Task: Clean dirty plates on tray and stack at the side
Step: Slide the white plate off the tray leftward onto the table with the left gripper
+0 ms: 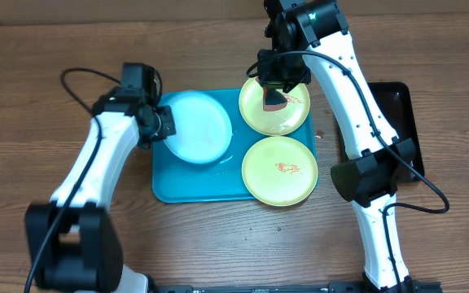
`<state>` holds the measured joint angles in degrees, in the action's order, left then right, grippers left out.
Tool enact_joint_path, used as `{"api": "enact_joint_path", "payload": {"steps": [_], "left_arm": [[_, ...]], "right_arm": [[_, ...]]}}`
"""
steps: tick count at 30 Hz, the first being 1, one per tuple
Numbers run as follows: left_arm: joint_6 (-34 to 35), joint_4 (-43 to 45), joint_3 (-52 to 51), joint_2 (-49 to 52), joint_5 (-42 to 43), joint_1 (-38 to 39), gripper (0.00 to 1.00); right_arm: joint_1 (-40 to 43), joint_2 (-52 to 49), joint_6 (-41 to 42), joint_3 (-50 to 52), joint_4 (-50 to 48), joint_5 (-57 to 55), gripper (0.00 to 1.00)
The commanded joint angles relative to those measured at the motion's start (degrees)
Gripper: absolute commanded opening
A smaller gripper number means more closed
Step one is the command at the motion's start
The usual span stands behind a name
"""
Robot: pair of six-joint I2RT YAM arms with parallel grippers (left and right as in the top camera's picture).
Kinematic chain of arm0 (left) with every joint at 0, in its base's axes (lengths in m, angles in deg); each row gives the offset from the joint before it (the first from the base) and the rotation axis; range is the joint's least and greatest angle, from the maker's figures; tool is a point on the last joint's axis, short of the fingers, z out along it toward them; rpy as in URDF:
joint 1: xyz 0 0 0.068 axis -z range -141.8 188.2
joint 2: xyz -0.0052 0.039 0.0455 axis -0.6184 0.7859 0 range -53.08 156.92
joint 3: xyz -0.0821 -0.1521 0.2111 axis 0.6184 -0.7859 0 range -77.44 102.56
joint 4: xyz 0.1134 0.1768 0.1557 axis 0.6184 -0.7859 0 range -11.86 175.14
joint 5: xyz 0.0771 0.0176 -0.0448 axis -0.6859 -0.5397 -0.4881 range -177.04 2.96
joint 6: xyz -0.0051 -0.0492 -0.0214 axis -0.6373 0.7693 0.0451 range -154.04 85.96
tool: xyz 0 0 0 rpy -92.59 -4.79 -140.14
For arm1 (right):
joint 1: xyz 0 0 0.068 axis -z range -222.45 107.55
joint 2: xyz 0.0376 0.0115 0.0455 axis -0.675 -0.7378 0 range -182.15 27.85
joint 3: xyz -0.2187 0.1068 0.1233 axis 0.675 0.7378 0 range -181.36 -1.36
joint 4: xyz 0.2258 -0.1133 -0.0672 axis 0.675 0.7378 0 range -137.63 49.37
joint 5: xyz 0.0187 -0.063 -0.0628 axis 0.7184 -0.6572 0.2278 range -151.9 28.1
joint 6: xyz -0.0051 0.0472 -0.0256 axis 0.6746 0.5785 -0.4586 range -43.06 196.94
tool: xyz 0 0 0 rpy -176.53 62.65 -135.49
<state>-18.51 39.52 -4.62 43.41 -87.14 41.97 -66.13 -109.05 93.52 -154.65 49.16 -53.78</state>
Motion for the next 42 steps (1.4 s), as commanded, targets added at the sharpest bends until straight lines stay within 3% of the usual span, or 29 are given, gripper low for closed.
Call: {"api": "enact_joint_path", "payload": {"steps": [1,5,14,18,23,34,42], "left_arm": [[-4.37,0.04,1.4,-4.17,-2.12,0.0,0.04],[-5.09,-0.26,1.4,-5.68,-5.7,0.07,0.04],[-0.33,-2.82,1.38,-5.88,-24.57,4.55,0.04],[4.7,-4.46,1.4,-5.88,-39.91,11.63,0.04],[10.21,-6.27,1.4,-5.88,-52.43,18.18,0.04],[16.39,-6.6,1.38,-5.88,-68.13,24.26,0.04],[16.87,-4.7,1.4,-5.88,-76.26,27.08,0.04]], "right_arm": [[-0.02,0.81,-0.52,-1.29,-0.59,-0.44,0.04],[-0.02,0.81,-0.52,-1.29,-0.68,-1.07,0.04],[0.0,0.81,-0.5,-1.29,-1.14,-1.07,0.04],[0.0,0.81,-0.28,-1.29,-1.38,-0.98,0.04],[0.0,0.81,-0.28,-1.29,-1.4,-0.98,0.04],[0.0,0.81,-0.28,-1.29,-1.29,-0.96,0.04],[0.0,0.81,-0.11,-1.29,-1.03,-0.96,0.04]]}}
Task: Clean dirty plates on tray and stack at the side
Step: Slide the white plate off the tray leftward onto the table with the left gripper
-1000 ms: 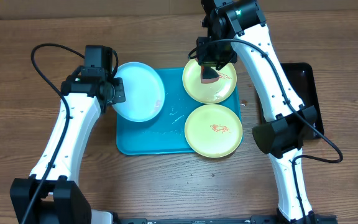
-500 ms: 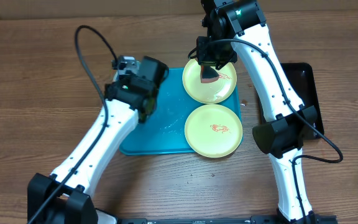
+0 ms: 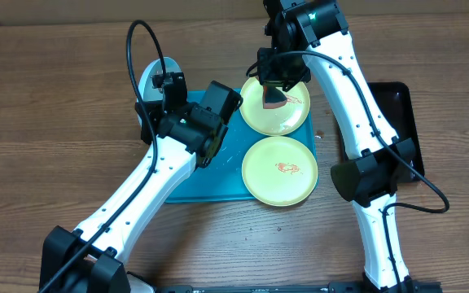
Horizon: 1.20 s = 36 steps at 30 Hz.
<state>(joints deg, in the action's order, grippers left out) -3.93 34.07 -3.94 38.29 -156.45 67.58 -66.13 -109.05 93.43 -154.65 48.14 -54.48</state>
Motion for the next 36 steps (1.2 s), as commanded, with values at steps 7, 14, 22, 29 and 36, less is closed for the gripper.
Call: {"api": "enact_joint_path", "payload": {"steps": [7,14,22,29,36], "left_arm": [[2.29,0.79,0.72,-0.76,-7.13,2.99,0.04],[2.29,0.76,0.7,-0.76,-7.08,2.99,0.04],[2.73,0.74,0.7,-0.76,-5.22,2.86,0.04],[2.34,-1.16,0.72,-0.76,20.63,-1.53,0.04],[-5.9,-0.98,0.79,-0.79,46.69,-13.79,0.04]], "right_arm": [[0.0,0.81,-0.02,-1.29,0.22,-0.26,0.04],[0.0,0.81,-0.02,-1.29,0.2,-0.28,0.04],[0.0,0.81,-0.02,-1.29,0.17,-0.26,0.04],[0.0,0.81,-0.04,-1.27,-0.39,-0.33,0.04],[-0.02,0.81,-0.02,-1.16,-0.92,-0.31,0.04]]}}
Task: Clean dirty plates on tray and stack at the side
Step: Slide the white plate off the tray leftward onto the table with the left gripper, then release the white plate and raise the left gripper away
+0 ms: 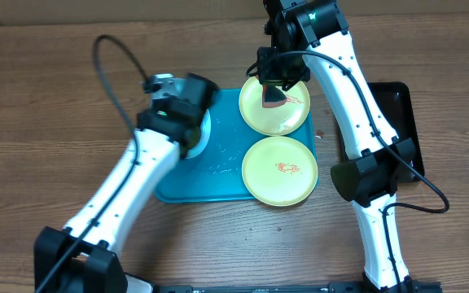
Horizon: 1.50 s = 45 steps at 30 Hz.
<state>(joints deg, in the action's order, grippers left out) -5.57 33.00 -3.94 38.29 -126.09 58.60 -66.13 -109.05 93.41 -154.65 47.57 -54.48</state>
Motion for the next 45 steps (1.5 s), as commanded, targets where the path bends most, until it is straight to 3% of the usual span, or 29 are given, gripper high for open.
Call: {"api": "enact_joint_path", "payload": {"steps": [1,6,9,21,30,41,44,45], "left_arm": [[-7.04,0.09,0.85,-0.79,23.78,-9.57,0.04],[-9.92,1.16,0.87,-0.79,39.69,-22.36,0.04],[-11.85,2.34,0.87,-0.76,44.74,-29.27,0.04],[-7.37,5.03,-1.03,0.15,39.58,-48.96,0.04],[-3.98,10.6,-4.44,7.63,38.6,-53.4,0.04],[-4.13,13.2,-4.44,18.64,39.58,-52.57,0.04],[-6.23,13.05,-4.44,20.33,40.54,-51.98,0.13],[-7.17,12.94,-4.44,20.94,40.57,-51.87,0.2]], "right_arm": [[-0.02,0.79,0.0,-1.16,-0.33,-0.31,0.04],[-0.02,0.81,0.0,-1.16,-0.35,-0.28,0.04],[-0.02,0.81,0.0,-1.16,-0.35,-0.28,0.04],[-0.02,0.81,-0.02,-1.16,-0.37,-0.28,0.04],[-0.02,0.79,-0.04,-1.16,0.02,-0.31,0.04],[-0.02,0.81,-0.04,-1.16,0.31,-0.28,0.04],[-0.02,0.81,-0.04,-1.16,0.28,-0.28,0.04],[-0.02,0.81,-0.04,-1.16,0.28,-0.31,0.04]]}}
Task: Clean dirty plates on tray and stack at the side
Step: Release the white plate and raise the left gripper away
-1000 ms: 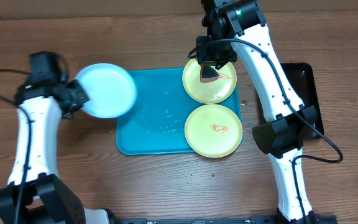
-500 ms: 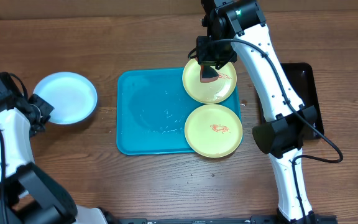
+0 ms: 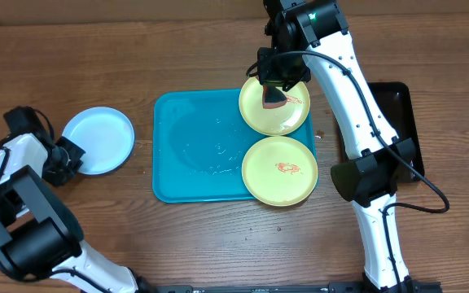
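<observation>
A pale blue plate (image 3: 100, 138) lies flat on the wooden table, left of the teal tray (image 3: 194, 175). My left gripper (image 3: 63, 156) sits at the plate's lower left rim; its jaws are too small to read. Two yellow plates overlap the tray's right edge: the far one (image 3: 293, 118) and the near one (image 3: 279, 171), which has a red smear. My right gripper (image 3: 273, 88) hangs over the far yellow plate, shut on a dark red sponge (image 3: 273, 101). The tray's bare floor looks wet.
A black tray (image 3: 399, 106) lies at the right side of the table, partly behind my right arm. A black cable loops off the left arm near the table's left edge.
My left arm has moved from over the tray's left edge far to the left. The pale plate now lies flat on the table beside the tray. The right arm has not moved.
The pale plate lay on the tray with my left gripper at its left rim. Then the plate was up near the tray's far left corner, then tilted at the tray's left edge. Now it rests on the table. The right gripper kept the sponge over the far yellow plate throughout.
</observation>
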`<state>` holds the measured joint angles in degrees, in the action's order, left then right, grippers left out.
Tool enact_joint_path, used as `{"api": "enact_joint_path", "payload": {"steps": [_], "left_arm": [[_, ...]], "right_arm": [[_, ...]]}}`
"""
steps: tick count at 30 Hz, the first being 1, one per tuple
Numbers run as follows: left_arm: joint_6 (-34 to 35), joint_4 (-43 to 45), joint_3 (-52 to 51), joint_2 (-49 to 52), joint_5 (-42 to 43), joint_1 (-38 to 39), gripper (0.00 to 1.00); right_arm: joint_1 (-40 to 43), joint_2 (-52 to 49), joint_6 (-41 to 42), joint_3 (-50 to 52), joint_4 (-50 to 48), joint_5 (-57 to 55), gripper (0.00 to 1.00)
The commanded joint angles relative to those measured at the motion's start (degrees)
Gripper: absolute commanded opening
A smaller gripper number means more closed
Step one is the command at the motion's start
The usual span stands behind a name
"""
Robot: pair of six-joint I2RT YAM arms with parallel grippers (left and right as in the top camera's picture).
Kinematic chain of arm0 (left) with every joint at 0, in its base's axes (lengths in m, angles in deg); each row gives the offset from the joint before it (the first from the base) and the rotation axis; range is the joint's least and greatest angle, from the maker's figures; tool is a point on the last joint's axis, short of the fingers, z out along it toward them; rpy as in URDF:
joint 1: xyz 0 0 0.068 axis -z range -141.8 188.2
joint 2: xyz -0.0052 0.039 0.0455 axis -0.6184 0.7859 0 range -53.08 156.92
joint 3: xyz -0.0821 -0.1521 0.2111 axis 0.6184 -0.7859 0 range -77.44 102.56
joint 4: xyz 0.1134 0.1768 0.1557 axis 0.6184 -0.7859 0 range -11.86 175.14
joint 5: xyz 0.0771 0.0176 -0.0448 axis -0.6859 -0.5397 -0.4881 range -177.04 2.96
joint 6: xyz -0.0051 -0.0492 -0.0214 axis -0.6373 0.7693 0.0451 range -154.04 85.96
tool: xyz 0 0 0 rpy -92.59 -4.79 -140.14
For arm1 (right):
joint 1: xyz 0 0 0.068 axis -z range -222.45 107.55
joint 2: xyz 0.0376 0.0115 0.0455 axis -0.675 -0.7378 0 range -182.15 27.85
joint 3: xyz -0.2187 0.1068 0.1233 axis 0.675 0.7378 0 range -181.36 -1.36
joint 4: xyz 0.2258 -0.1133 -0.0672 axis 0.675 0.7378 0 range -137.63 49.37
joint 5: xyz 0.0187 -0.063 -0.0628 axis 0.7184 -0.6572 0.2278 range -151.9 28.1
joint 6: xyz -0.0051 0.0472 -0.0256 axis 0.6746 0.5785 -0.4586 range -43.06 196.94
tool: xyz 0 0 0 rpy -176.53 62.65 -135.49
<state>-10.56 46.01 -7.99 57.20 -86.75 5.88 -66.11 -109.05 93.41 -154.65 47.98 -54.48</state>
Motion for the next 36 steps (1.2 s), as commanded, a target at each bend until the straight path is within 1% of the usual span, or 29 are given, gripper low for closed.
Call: {"api": "enact_joint_path", "payload": {"steps": [1,2,3,4,5,6,7,11,14,16,19,20,23,24,28,33,36], "left_arm": [[-2.82,-0.09,-0.39,2.29,1.2,0.85,0.26],[-3.39,-0.11,-0.39,2.34,1.2,0.85,0.36],[-4.17,-0.17,-0.39,2.34,1.22,0.85,0.47],[-4.68,-0.46,-0.22,2.29,1.22,0.85,0.56],[-5.11,-0.87,0.07,2.21,1.2,0.85,0.62],[-5.55,-1.46,0.57,2.19,1.22,0.85,0.73],[-5.66,-2.56,1.36,2.08,1.07,0.83,0.79],[-5.79,-8.28,6.4,0.37,0.79,0.85,0.81],[-7.74,-12.11,11.06,-1.99,2.45,1.09,0.82],[-11.65,-14.82,14.38,-3.91,5.4,1.73,0.87],[-17.59,-18.27,18.6,-6.25,10.54,3.58,1.0],[-19.61,-19.56,20.02,-6.86,12.15,4.79,1.0],[-22.12,-21.35,21.92,-7.56,14.91,8.94,1.0],[-22.05,-21.62,22.08,-7.58,15.04,12.92,1.0],[-21.51,-20.85,22.03,-6.75,15.04,22.53,1.0],[-17.86,-15.69,22.03,-4.85,14.43,34.64,1.0],[-15.65,-13.9,22.03,-3.72,14.29,40.37,1.0]], "right_arm": [[-0.04,0.81,-0.07,-1.16,-0.13,-0.31,0.04],[-0.04,0.81,-0.07,-1.16,-0.13,-0.28,0.04],[-0.04,0.81,-0.07,-1.16,-0.13,-0.28,0.04],[-0.04,0.81,-0.07,-1.18,-0.15,-0.28,0.04],[-0.02,0.81,-0.07,-1.2,-0.13,-0.28,0.04],[-0.02,0.81,-0.07,-1.31,-0.11,-0.28,0.04],[-0.02,0.81,-0.07,-1.53,-0.11,-0.26,0.04],[0.28,0.81,-0.24,-4.98,1.44,-0.28,0.04],[1.25,2.03,-0.2,-7.67,1.44,0.92,0.04],[2.36,3.52,-0.22,-8.96,1.44,1.79,0.04],[4.76,6.67,-0.2,-9.2,1.44,2.38,0.04],[5.84,7.8,-0.2,-9.2,1.44,2.64,0.04],[9.35,11.1,-0.2,-9.18,1.44,3.1,0.04],[11.69,13.05,-0.2,-9.16,1.44,3.21,0.04],[15.96,16.52,-0.2,-9.16,1.44,3.21,0.04],[19.37,19.89,-0.17,-8.59,1.46,3.5,0.04],[20.48,22.45,-0.2,-5.4,1.46,3.41,0.04]]}}
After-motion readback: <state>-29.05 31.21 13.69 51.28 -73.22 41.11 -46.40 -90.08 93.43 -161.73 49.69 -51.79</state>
